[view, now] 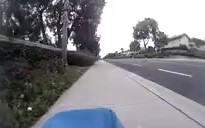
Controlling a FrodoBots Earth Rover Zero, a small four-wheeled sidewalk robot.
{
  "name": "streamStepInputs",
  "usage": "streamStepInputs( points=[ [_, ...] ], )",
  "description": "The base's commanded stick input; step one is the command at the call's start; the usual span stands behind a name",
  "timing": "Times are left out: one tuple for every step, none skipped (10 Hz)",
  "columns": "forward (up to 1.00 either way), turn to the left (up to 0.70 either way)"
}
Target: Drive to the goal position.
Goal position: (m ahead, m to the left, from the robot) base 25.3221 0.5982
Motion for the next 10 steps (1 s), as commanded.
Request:
streamStepInputs(
  points=[
    [1.00,0.00],
    [1.00,0.00],
    [1.00,0.00],
    [1.00,0.00],
    [1.00,0.00],
    [1.00,0.00],
    [1.00,0.17],
    [1.00,0.27],
    [1.00,0.27],
    [1.00,0.27]
  ],
)
